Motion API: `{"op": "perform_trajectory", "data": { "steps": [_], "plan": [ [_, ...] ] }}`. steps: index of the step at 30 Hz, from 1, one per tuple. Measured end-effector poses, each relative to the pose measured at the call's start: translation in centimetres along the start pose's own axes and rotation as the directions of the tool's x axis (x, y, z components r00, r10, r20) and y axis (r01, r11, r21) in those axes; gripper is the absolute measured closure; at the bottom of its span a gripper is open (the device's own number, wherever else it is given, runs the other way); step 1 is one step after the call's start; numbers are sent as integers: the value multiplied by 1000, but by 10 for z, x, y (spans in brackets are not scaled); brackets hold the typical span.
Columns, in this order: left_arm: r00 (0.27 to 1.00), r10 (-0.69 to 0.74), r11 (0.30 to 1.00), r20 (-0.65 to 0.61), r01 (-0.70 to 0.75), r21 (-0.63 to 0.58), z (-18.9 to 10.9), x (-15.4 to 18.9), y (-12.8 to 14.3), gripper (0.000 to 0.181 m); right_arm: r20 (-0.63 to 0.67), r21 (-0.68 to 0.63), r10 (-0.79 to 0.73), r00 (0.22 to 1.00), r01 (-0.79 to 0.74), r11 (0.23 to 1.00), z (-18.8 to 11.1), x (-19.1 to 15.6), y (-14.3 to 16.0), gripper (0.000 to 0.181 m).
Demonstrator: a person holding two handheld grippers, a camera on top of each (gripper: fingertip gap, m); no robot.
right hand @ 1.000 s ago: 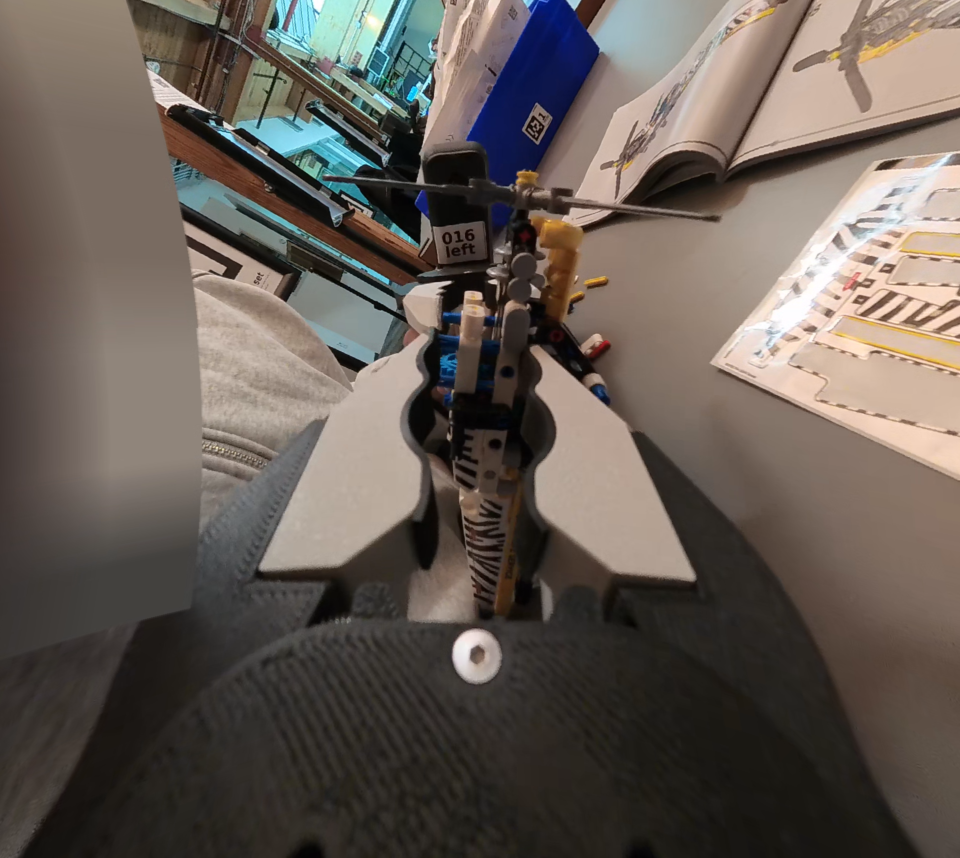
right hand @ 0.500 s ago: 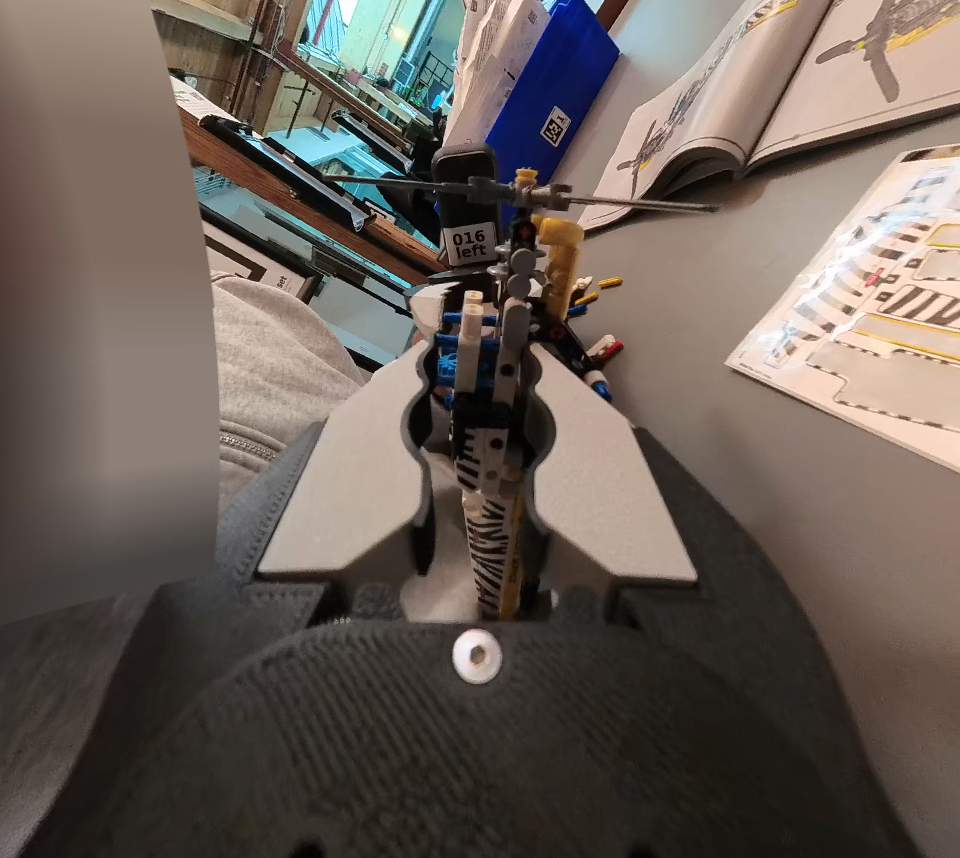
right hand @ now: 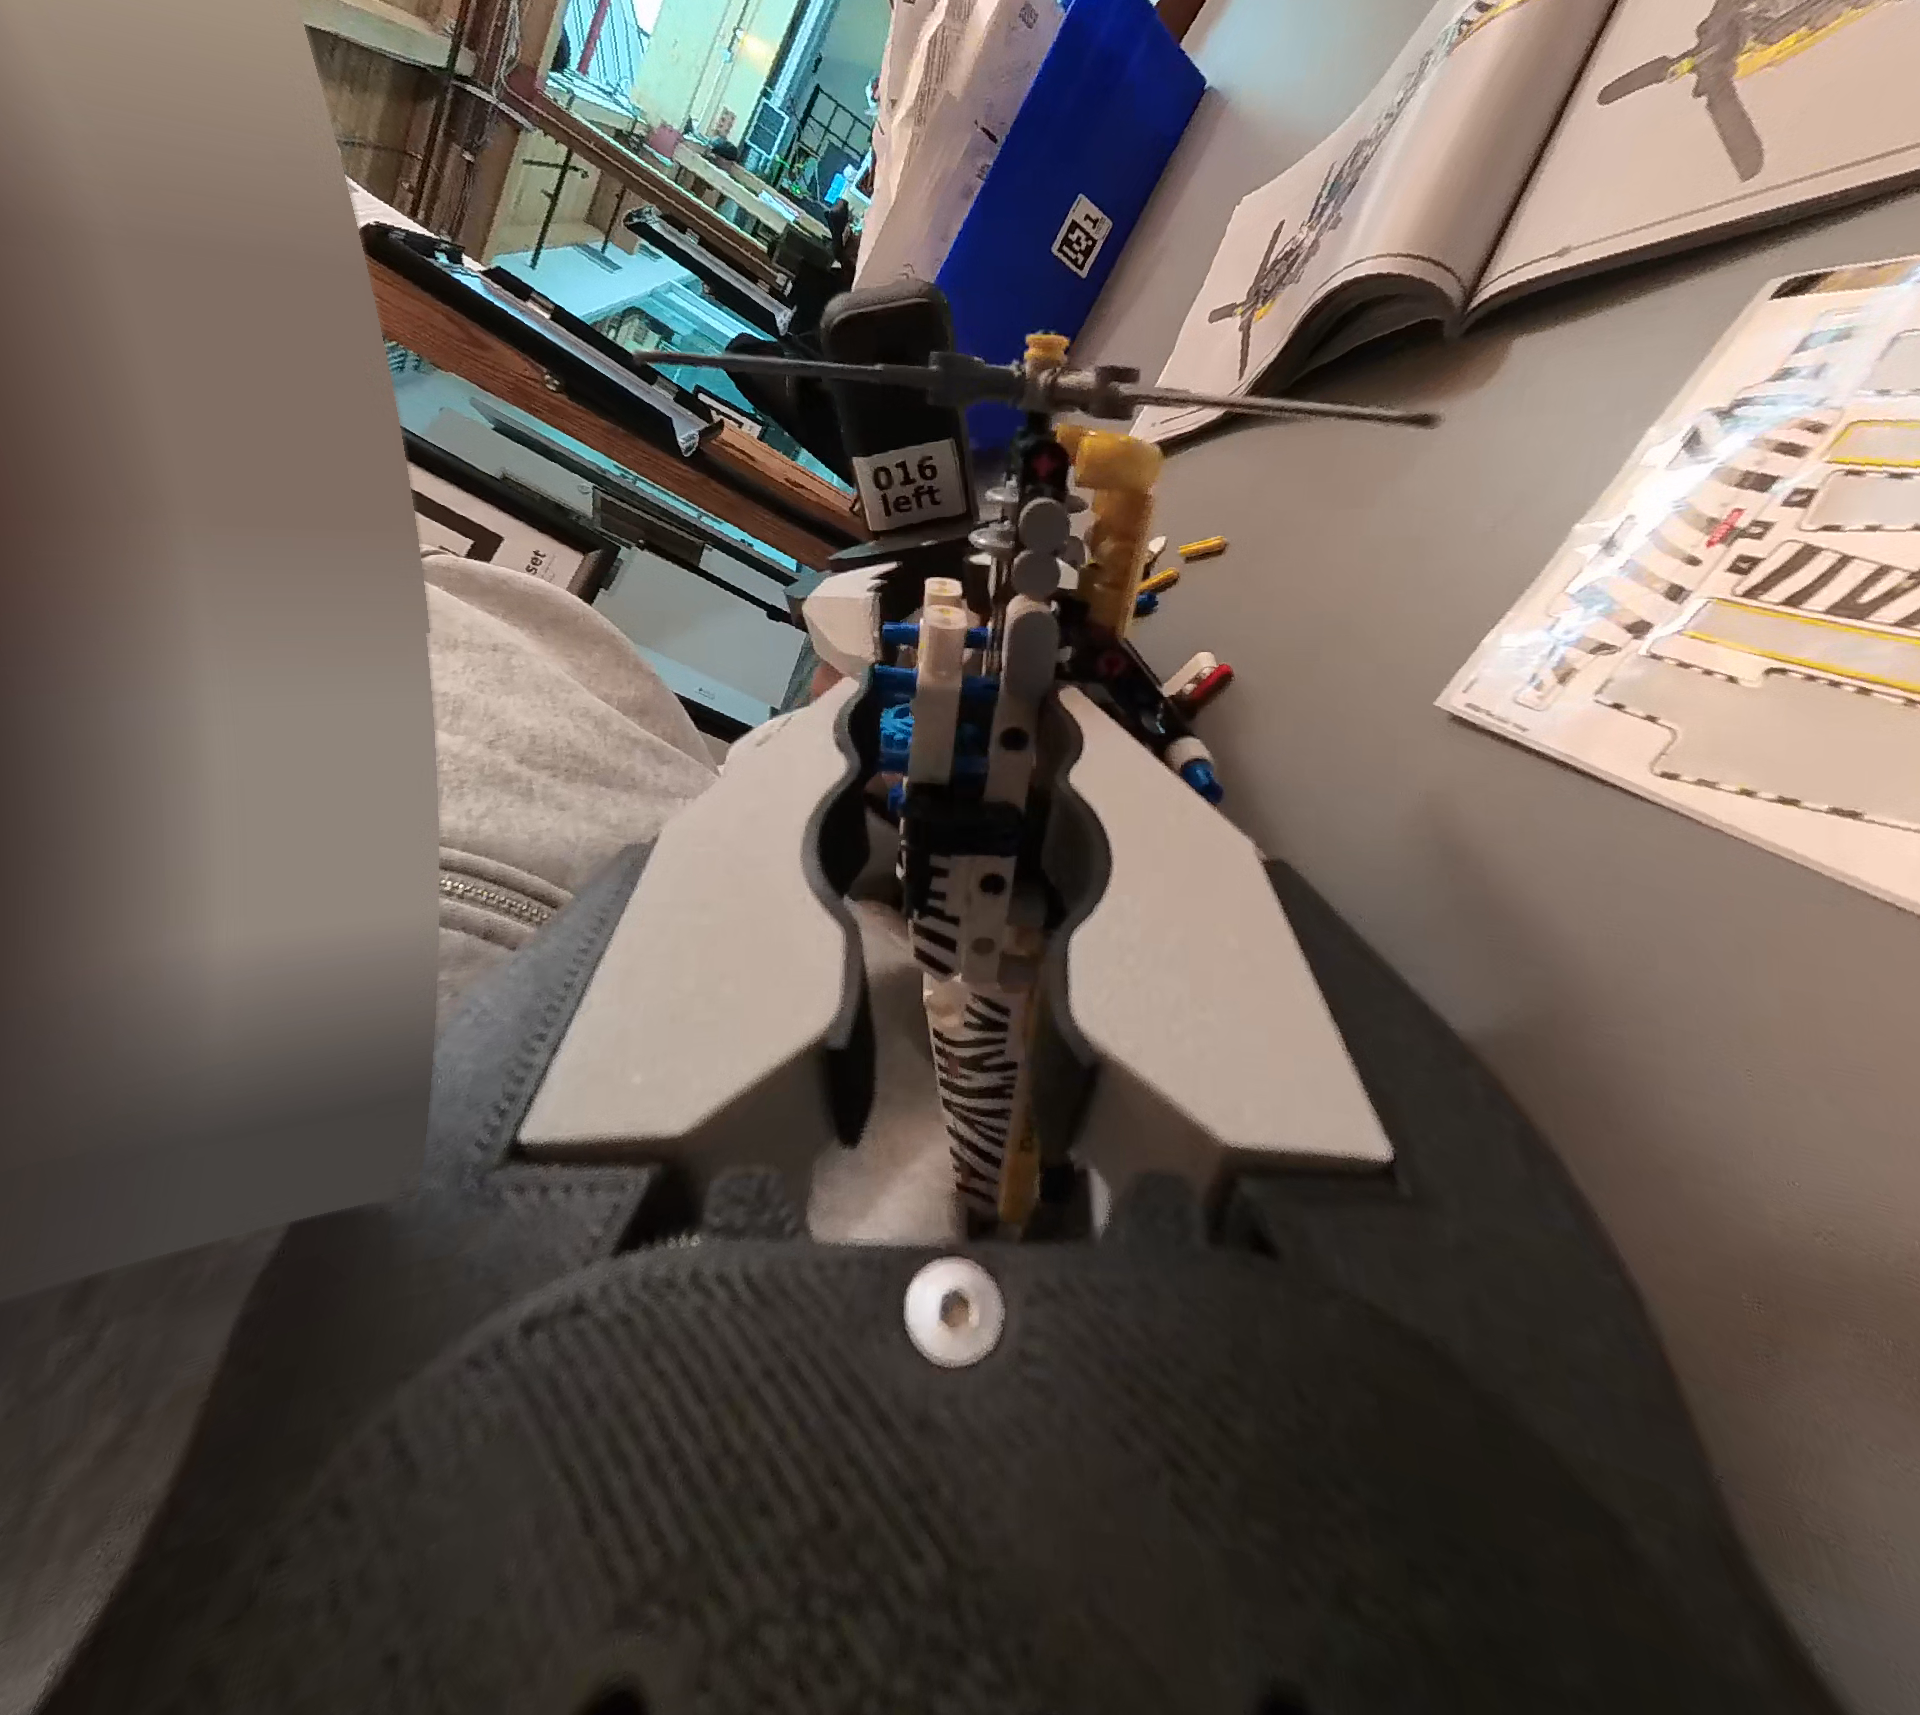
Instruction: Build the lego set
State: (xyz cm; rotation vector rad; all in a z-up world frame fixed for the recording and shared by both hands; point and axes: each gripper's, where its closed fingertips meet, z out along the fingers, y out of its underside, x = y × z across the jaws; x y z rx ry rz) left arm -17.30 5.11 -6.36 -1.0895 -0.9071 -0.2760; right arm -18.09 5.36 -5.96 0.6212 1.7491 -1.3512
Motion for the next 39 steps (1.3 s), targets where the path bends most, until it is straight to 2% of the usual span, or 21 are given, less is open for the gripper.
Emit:
{"op": "perform_trajectory", "data": {
  "steps": [4,6,9,14,20,24,39],
  "plan": [
    [999,-25,1000,-27,26,15,-2,1,0,151,19,34,-17,1000,16,999,2,-1,-1,152],
    [999,-28,999,-35,29,19,-3,2,1,151,15,-1,-86,996,86,996,1,-6,4,138],
    [998,-27,999,-52,29,21,-4,4,1,151,-22,-65,-138,990,136,989,0,-4,12,133],
    [998,-26,1000,-54,27,10,-2,4,2,151,25,-35,-72,997,73,997,-5,-5,10,136],
    [999,-20,1000,-40,20,-5,1,3,3,151,50,-70,-66,997,69,995,-3,-7,13,137],
    [1000,5,1000,-26,-5,-16,2,4,4,151,35,-107,-75,997,78,991,-3,-4,15,149],
    [1000,8,1000,-12,-8,-27,3,4,5,151,30,-117,-60,998,63,991,-3,-4,16,151]
  ]
}}
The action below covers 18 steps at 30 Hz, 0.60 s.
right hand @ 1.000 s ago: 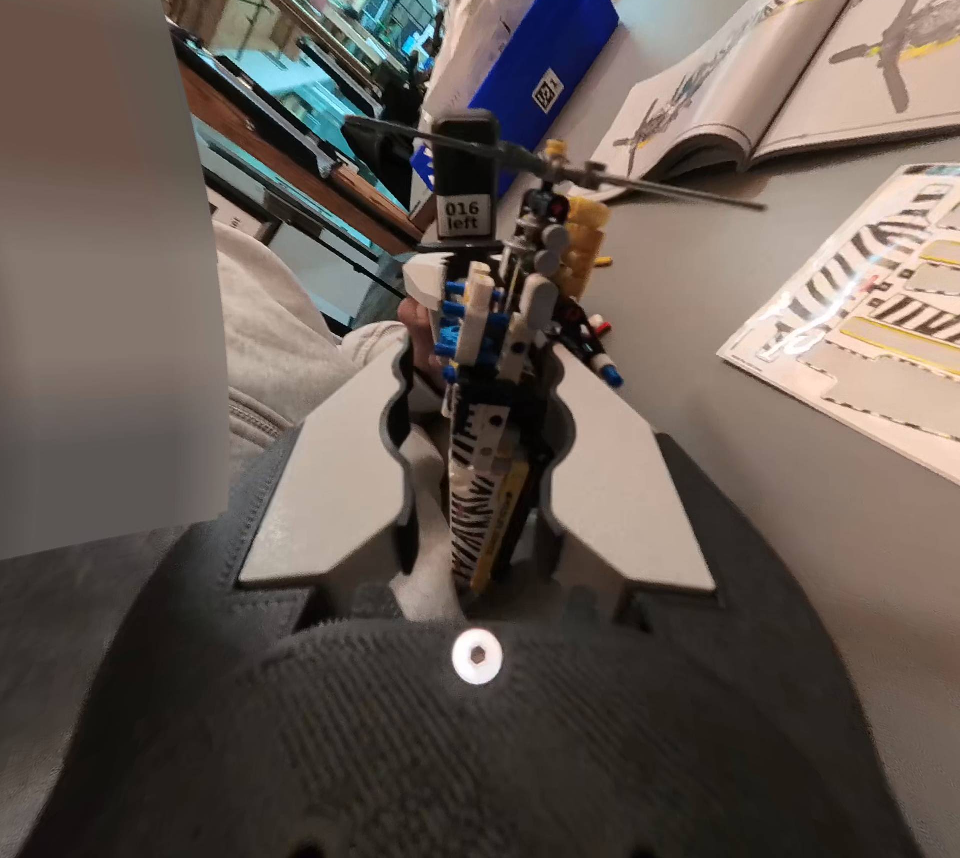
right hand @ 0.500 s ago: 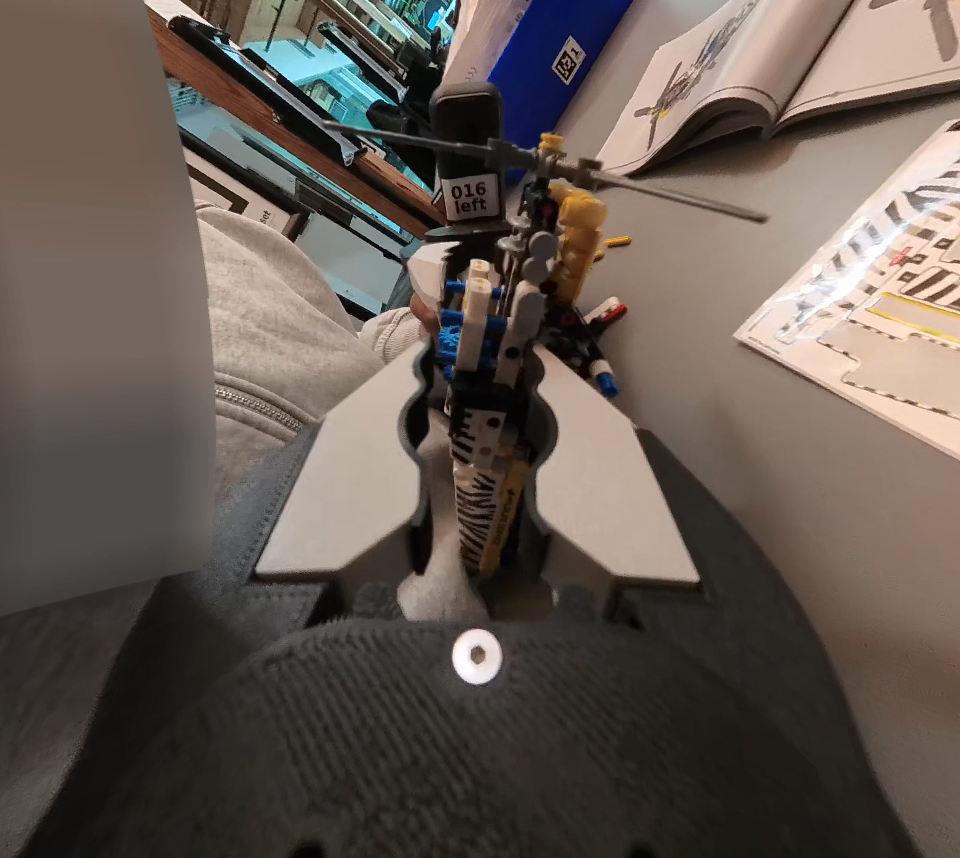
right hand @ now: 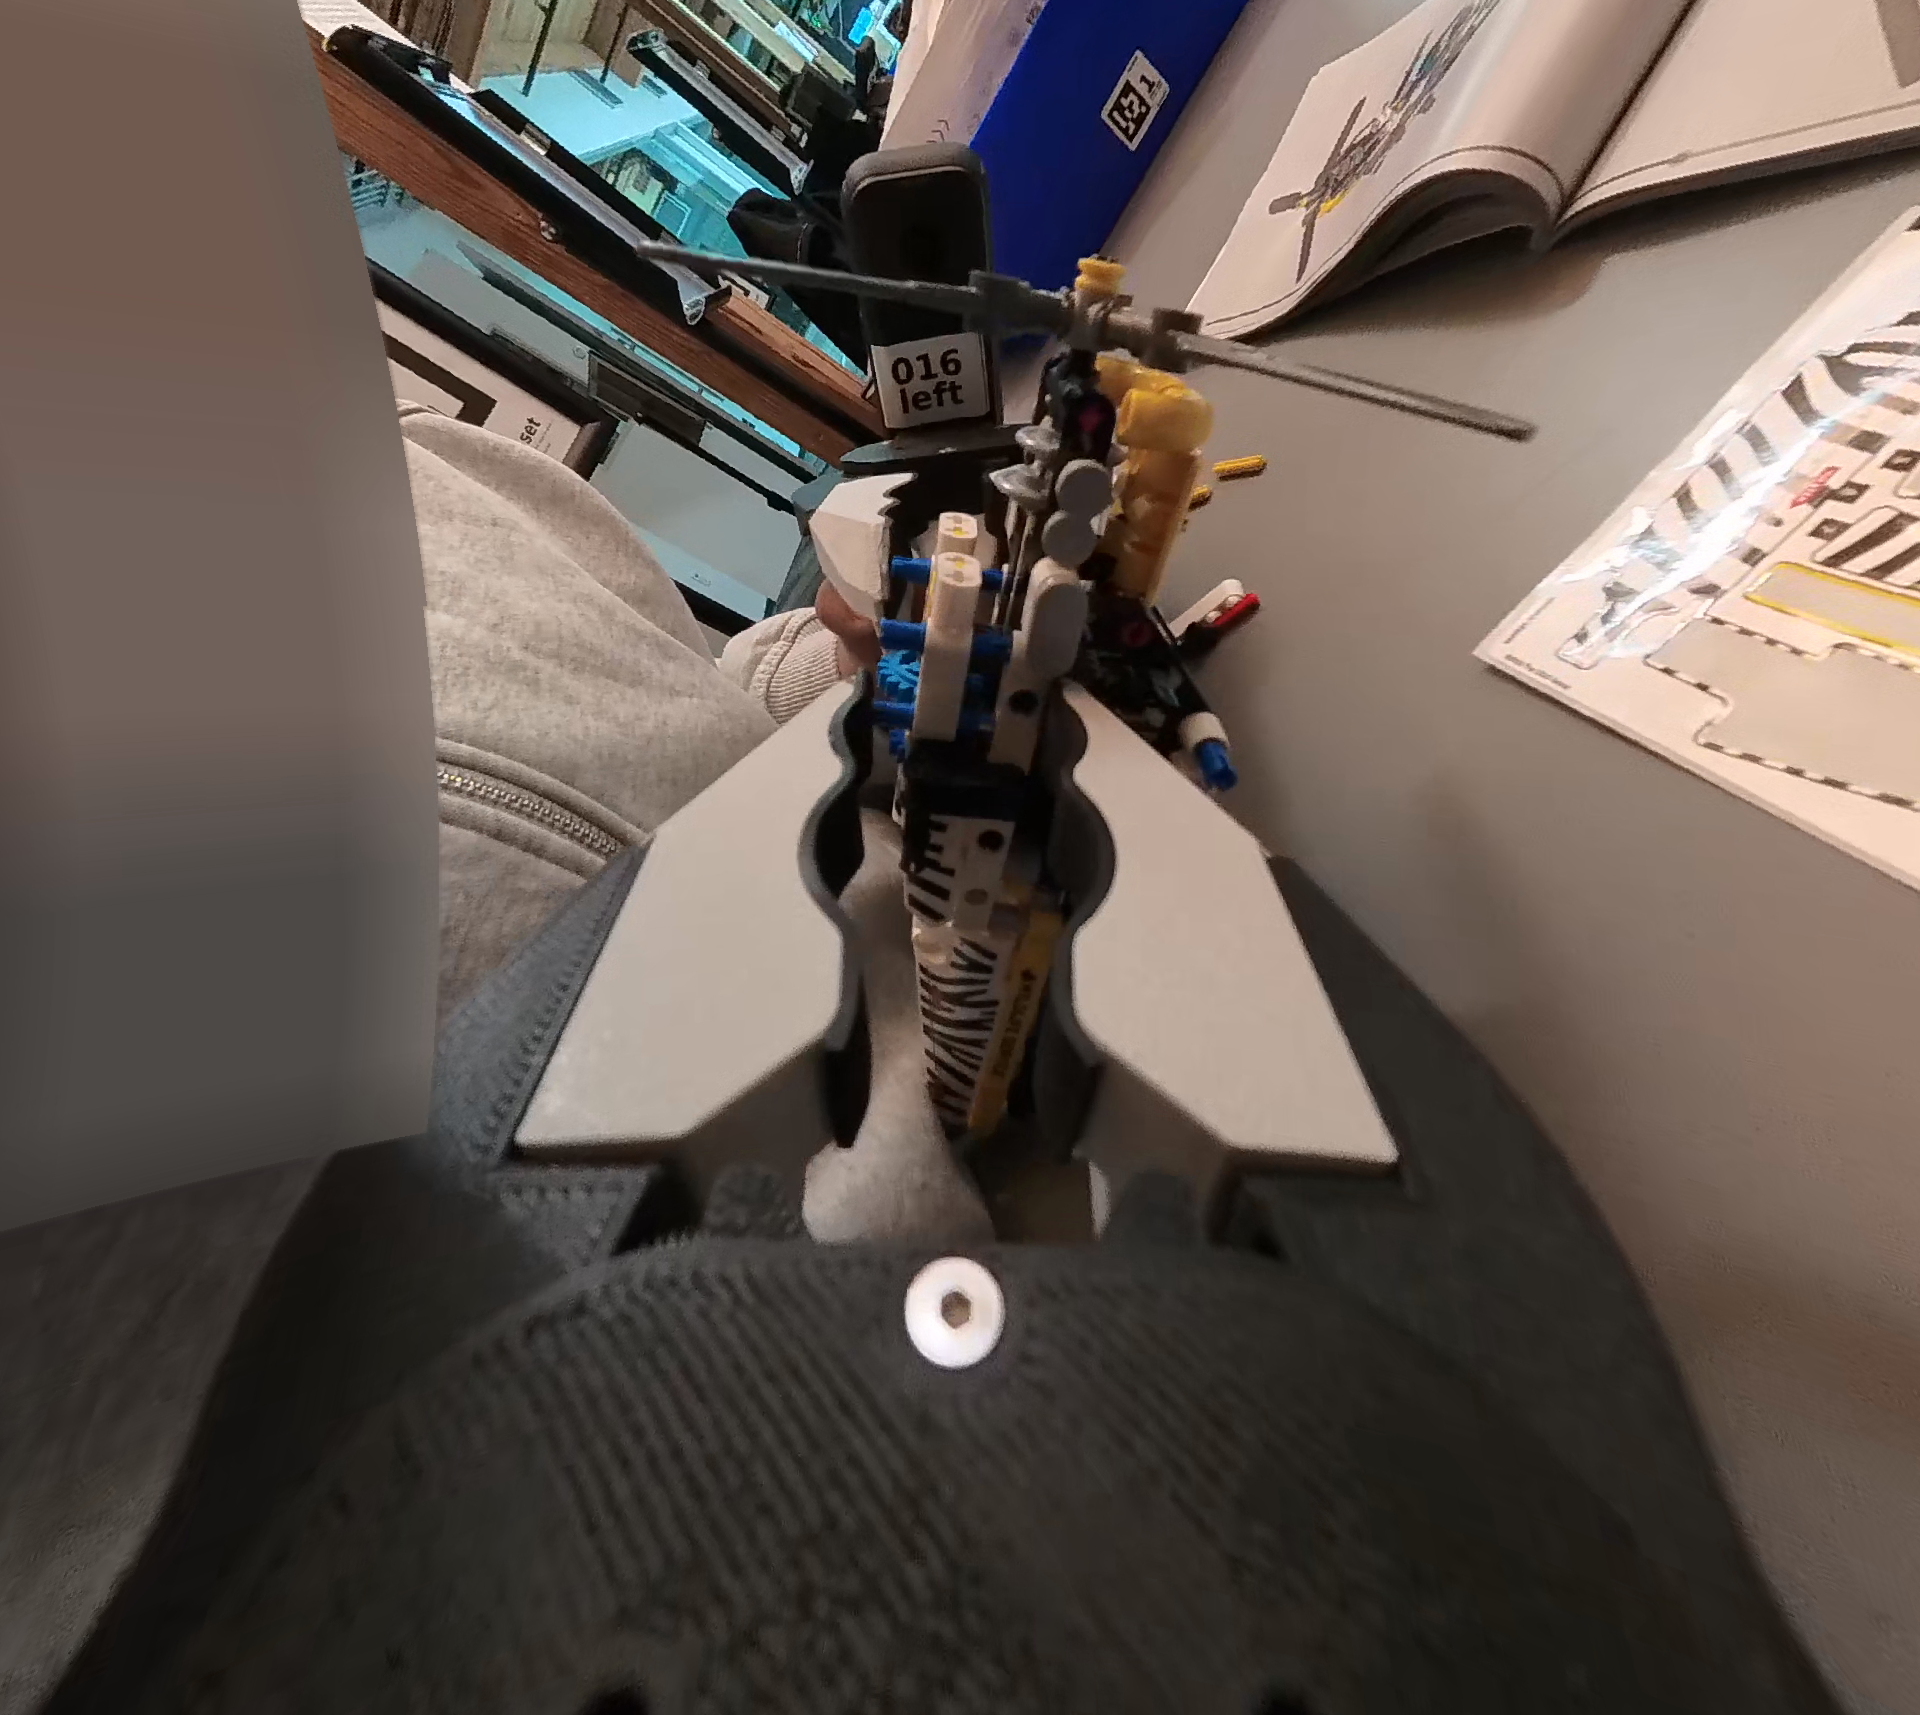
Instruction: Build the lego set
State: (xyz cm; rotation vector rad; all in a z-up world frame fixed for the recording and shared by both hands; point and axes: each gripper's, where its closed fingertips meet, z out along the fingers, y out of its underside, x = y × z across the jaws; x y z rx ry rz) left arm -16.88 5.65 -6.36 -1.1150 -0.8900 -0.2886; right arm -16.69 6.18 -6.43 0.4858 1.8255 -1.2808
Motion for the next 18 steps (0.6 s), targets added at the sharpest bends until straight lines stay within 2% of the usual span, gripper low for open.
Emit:
{"op": "perform_trajectory", "data": {
  "steps": [14,18],
  "plan": [
    [999,-48,999,-6,48,20,1,-2,0,151,-27,2,-2,1000,2,1000,-1,1,0,151],
    [994,-105,994,7,105,16,6,-5,0,150,27,67,63,998,-65,996,-6,5,-1,151]
  ]
}}
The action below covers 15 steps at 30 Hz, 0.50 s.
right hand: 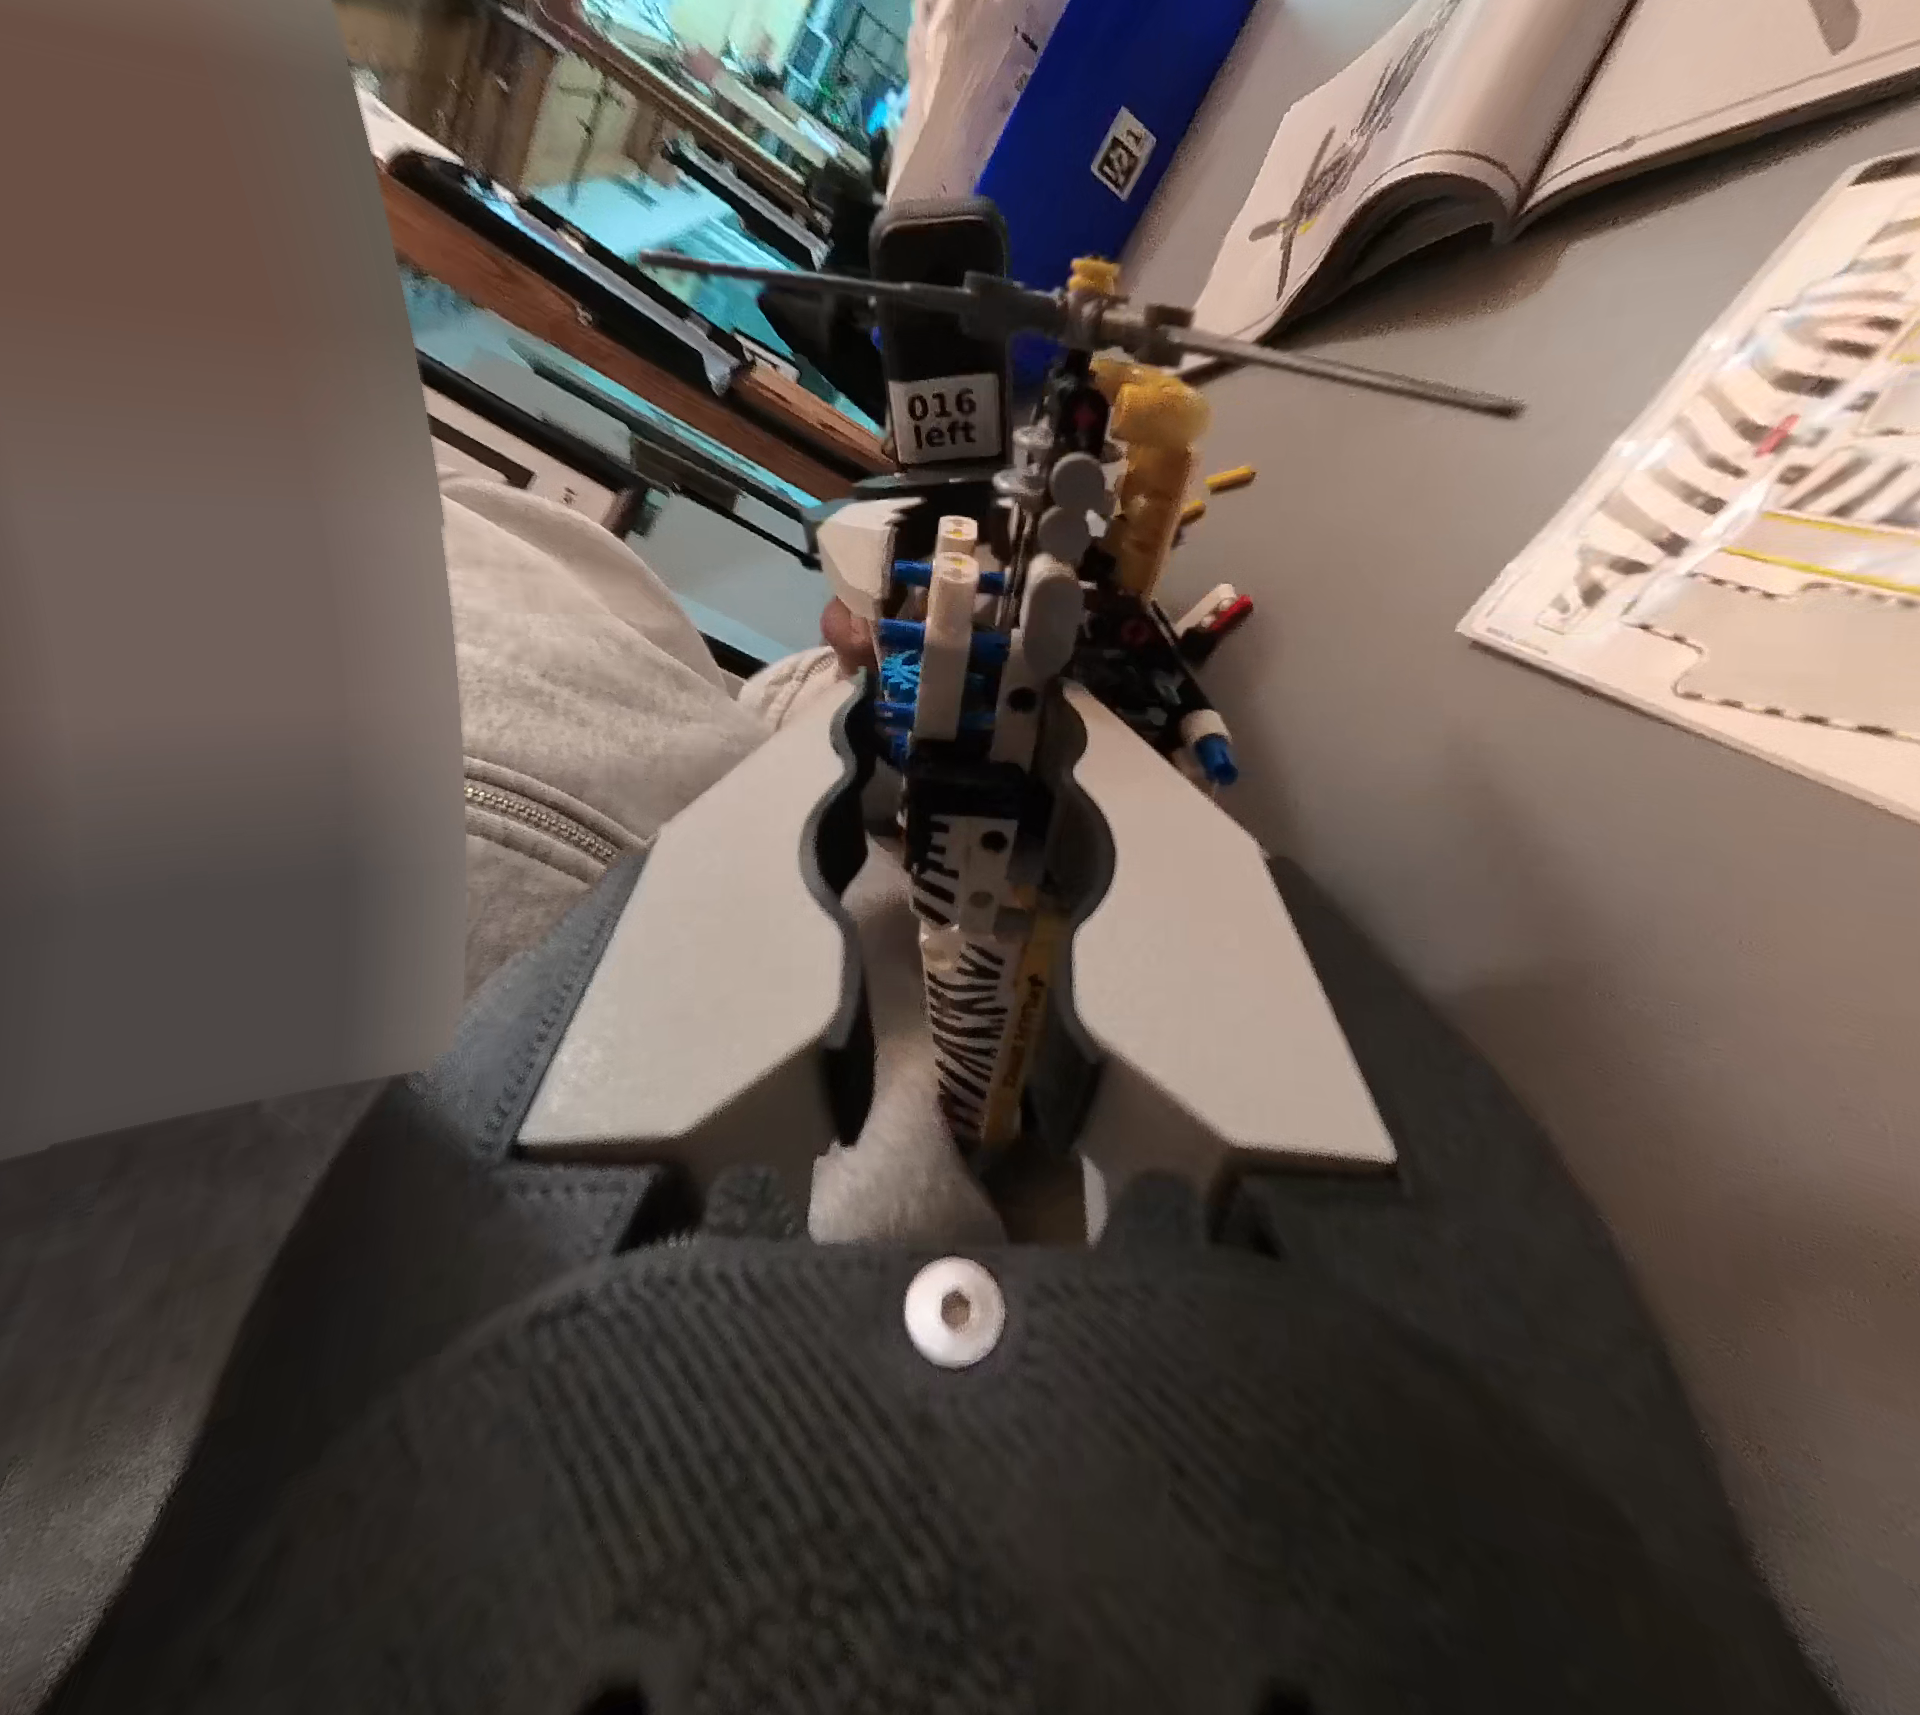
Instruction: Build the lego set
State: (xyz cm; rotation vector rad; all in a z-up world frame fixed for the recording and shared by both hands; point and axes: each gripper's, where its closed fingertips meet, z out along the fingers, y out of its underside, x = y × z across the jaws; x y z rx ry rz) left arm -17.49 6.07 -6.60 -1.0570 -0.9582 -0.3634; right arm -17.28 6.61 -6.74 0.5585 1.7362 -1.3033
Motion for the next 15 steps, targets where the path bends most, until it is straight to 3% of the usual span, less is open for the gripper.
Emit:
{"op": "perform_trajectory", "data": {
  "steps": [3,10,15],
  "plan": [
    [1000,-17,1000,-23,17,-25,7,3,4,136,32,49,23,999,-25,998,-7,2,0,152],
    [999,-19,1000,-37,18,-14,15,11,4,137,109,143,7,994,-23,989,-17,-2,1,153],
    [998,58,998,17,-58,-33,17,15,6,143,131,190,-52,990,26,981,-19,-9,3,152]
  ]
}}
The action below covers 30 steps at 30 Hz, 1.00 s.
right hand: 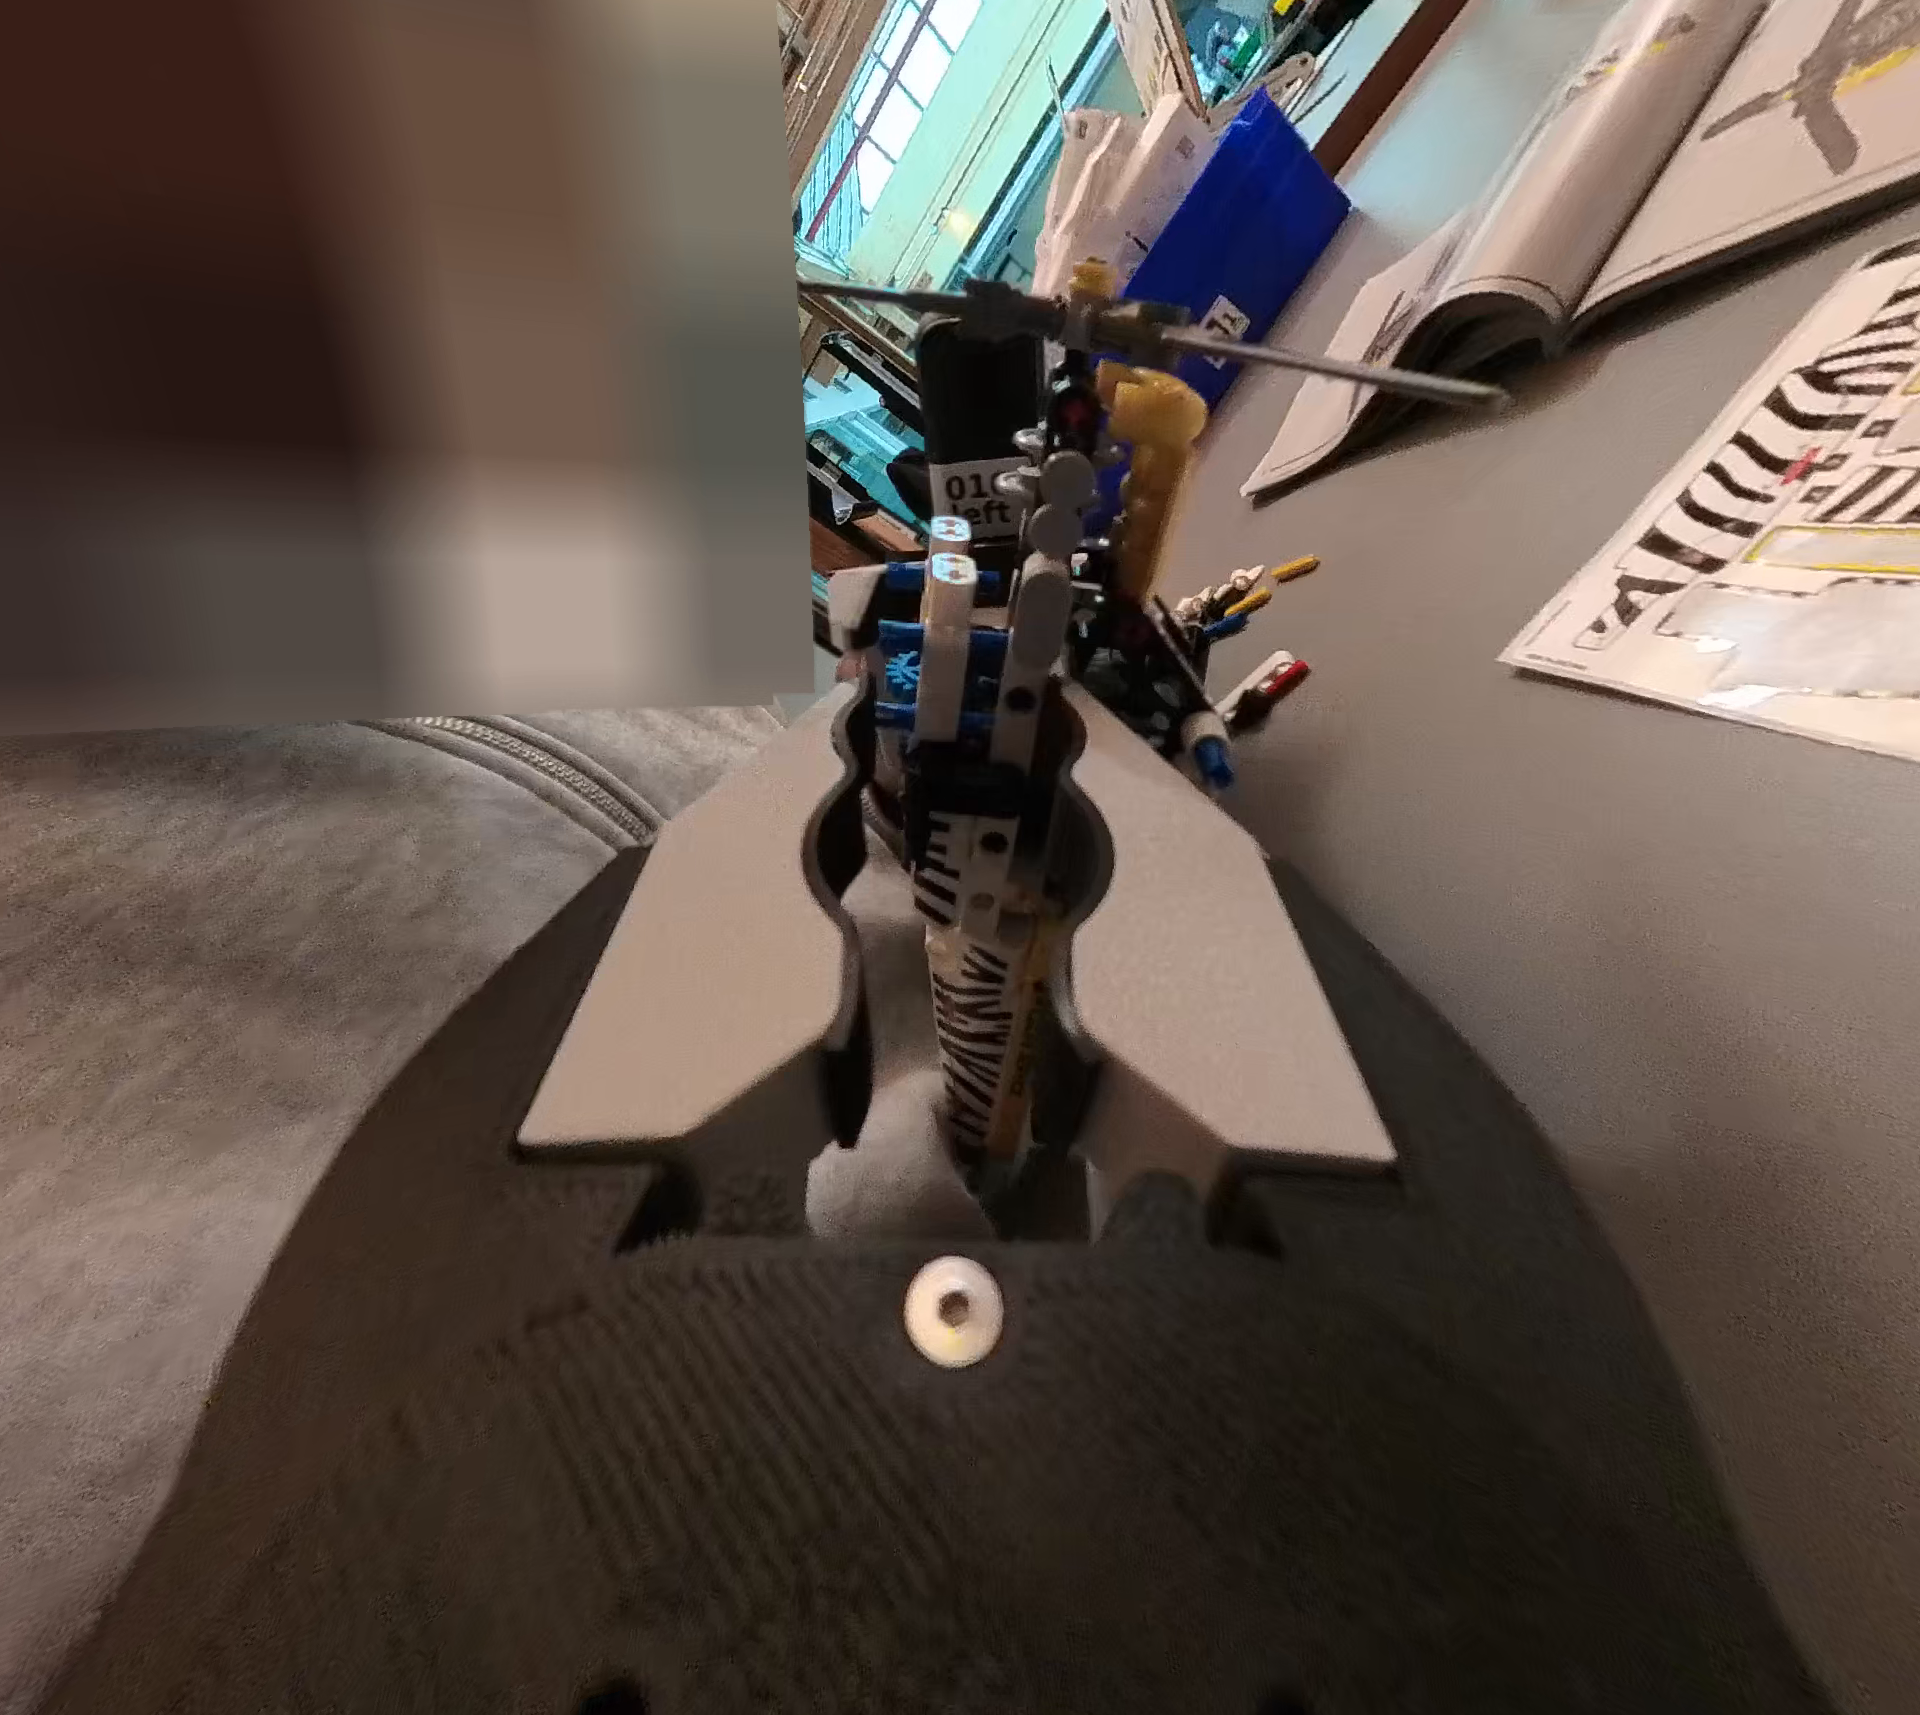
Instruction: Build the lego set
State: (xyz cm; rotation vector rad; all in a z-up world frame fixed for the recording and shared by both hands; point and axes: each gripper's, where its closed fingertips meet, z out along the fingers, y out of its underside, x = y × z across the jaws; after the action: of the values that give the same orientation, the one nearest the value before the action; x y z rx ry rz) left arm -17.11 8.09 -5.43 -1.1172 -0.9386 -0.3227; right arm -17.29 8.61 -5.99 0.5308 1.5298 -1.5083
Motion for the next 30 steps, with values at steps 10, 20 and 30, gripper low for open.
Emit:
{"op": "perform_trajectory", "data": {
  "steps": [10,20,30],
  "plan": [
    [993,96,995,64,-94,-35,-4,3,5,147,-23,24,-32,999,32,999,2,-5,2,152],
    [994,83,996,64,-81,-30,-4,4,3,152,-29,30,-42,999,43,999,2,-6,2,153],
    [999,17,1000,33,-17,-21,-4,5,3,152,-43,16,-40,998,40,999,2,-6,2,152]
  ]
}}
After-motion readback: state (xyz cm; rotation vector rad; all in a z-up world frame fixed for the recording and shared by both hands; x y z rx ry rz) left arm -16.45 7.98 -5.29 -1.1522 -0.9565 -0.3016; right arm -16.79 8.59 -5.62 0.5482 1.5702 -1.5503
